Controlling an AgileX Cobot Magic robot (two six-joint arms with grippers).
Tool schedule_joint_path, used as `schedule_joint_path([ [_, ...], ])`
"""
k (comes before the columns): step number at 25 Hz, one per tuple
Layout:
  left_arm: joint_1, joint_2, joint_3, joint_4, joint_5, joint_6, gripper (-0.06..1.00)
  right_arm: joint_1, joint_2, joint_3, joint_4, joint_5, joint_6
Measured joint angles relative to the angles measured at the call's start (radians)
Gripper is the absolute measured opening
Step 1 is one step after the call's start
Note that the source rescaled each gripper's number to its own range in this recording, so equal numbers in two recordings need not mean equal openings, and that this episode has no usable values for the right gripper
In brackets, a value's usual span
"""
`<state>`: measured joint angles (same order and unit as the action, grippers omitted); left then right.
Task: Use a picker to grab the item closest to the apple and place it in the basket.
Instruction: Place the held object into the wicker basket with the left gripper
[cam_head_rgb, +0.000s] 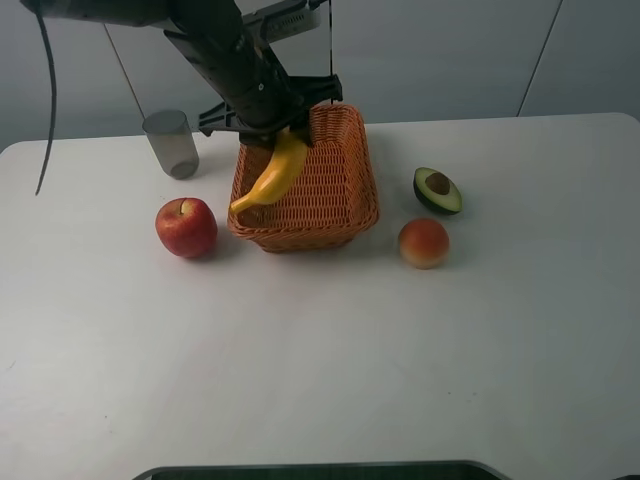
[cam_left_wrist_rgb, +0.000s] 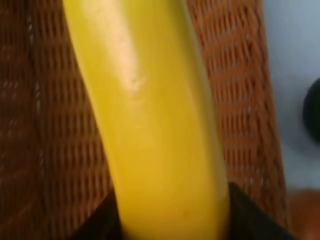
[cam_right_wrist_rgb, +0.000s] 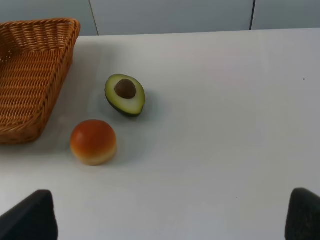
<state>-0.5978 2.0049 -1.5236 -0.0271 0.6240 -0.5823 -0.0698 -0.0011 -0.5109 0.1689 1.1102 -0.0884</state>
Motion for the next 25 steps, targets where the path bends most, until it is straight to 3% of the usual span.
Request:
schedule_joint_path([
  [7,0.0,0.045,-0.023,0.002,-0.108,-0.015,0.0,0.0,0.0,0.0,0.0,0.0,0.0],
  [21,0.0,0.096,-0.025,0.027,-0.121,-0.015,0.03,0.0,0.0,0.0,0.0,0.0,0.0],
  [22,0.0,0.096,-0.025,0.027,-0.121,-0.015,0.14,0.0,0.0,0.0,0.0,0.0,0.0],
  [24,0.0,0.096,-0.025,0.027,-0.121,-0.015,0.66,0.0,0.0,0.0,0.0,0.0,0.0],
  [25,0.0,0.096,-0.025,0.027,-0.121,-0.019,0.84,0.0,0.0,0.0,0.0,0.0,0.0],
])
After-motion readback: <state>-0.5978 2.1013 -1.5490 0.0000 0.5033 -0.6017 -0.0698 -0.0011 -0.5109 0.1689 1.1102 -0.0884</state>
